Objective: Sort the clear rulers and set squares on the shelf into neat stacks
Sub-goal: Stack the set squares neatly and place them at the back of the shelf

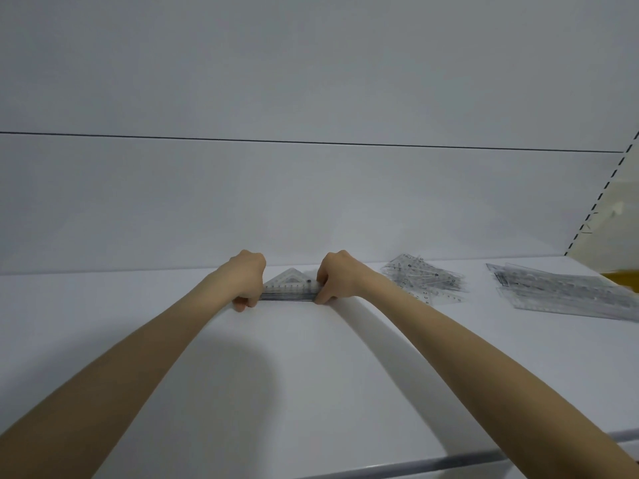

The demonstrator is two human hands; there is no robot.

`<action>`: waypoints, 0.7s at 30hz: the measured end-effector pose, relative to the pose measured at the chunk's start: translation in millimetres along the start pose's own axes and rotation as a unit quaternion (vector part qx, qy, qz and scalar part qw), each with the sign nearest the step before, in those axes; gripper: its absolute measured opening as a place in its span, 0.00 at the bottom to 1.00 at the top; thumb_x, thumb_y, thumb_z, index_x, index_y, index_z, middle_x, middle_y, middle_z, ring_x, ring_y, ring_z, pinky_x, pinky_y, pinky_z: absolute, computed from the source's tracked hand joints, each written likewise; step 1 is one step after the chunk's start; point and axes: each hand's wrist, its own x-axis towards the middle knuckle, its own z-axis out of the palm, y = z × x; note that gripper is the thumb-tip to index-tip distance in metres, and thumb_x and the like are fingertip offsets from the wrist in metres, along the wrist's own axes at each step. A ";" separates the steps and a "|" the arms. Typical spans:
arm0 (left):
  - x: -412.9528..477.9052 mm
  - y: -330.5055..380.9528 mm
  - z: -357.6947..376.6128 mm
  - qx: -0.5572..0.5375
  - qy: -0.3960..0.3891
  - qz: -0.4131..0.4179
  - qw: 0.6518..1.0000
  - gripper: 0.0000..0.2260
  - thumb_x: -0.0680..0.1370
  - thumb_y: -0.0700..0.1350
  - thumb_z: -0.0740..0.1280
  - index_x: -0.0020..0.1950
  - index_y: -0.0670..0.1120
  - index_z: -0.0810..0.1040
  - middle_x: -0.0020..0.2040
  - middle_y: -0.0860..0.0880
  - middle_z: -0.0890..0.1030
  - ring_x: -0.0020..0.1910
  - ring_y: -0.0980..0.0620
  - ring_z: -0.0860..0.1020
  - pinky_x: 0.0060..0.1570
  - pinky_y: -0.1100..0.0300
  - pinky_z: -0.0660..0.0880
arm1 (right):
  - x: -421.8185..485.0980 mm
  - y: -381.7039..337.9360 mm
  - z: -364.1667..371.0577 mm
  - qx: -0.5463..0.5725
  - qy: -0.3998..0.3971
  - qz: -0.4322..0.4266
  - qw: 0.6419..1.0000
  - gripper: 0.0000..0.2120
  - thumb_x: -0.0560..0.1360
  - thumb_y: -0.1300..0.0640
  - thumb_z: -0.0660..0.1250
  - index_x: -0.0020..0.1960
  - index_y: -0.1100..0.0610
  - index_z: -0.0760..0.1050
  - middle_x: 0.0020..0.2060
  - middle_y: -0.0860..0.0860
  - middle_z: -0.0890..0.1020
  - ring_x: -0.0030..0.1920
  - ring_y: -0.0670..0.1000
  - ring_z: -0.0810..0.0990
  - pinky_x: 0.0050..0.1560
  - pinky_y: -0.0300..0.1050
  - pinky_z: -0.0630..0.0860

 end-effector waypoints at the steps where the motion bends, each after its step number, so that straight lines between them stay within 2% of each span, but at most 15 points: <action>1: 0.2 0.2 0.1 0.000 -0.002 -0.001 1.000 0.11 0.68 0.29 0.70 0.33 0.40 0.71 0.28 0.44 0.77 0.26 0.49 0.78 0.37 0.57 0.80 | -0.1 0.5 -0.2 -0.003 -0.002 0.002 1.000 0.19 0.63 0.63 0.71 0.25 0.58 0.60 0.22 0.52 0.63 0.28 0.51 0.60 0.27 0.39 0.55; 5: 2.6 2.8 2.5 0.012 0.005 0.003 1.000 0.13 0.69 0.30 0.69 0.32 0.41 0.69 0.28 0.45 0.76 0.26 0.50 0.77 0.30 0.62 0.75 | -0.3 -1.2 -0.1 -0.011 -0.004 0.000 1.000 0.19 0.63 0.64 0.70 0.25 0.58 0.60 0.23 0.53 0.62 0.28 0.51 0.60 0.28 0.39 0.55; 11: 6.8 6.2 6.5 0.054 0.028 0.014 0.998 0.14 0.67 0.29 0.71 0.32 0.43 0.69 0.29 0.47 0.74 0.26 0.53 0.73 0.36 0.60 0.75 | 1.7 -1.0 1.6 -0.022 0.004 -0.003 1.000 0.17 0.63 0.64 0.71 0.24 0.58 0.64 0.23 0.53 0.64 0.30 0.53 0.63 0.27 0.39 0.58; 15: 8.0 6.6 6.6 0.043 0.022 0.020 0.999 0.15 0.67 0.29 0.71 0.32 0.43 0.68 0.29 0.46 0.74 0.26 0.53 0.73 0.34 0.60 0.74 | 3.3 0.9 2.2 -0.024 0.003 -0.005 1.000 0.17 0.62 0.64 0.71 0.24 0.58 0.63 0.23 0.53 0.62 0.31 0.53 0.62 0.27 0.39 0.57; 19: 6.1 2.2 0.3 0.012 -0.010 0.016 1.000 0.06 0.67 0.32 0.71 0.39 0.39 0.75 0.35 0.42 0.80 0.28 0.47 0.78 0.35 0.58 0.78 | 3.1 4.8 1.3 -0.006 -0.007 -0.004 1.000 0.21 0.62 0.60 0.73 0.24 0.57 0.61 0.23 0.52 0.62 0.30 0.52 0.61 0.28 0.40 0.55; 21: 5.0 -0.9 -1.4 0.014 -0.010 0.025 1.000 0.07 0.66 0.36 0.73 0.41 0.40 0.77 0.34 0.44 0.78 0.29 0.48 0.75 0.30 0.60 0.74 | 1.5 6.2 -2.1 -0.007 -0.015 -0.001 1.000 0.23 0.63 0.56 0.76 0.24 0.57 0.61 0.23 0.51 0.63 0.28 0.51 0.61 0.27 0.41 0.56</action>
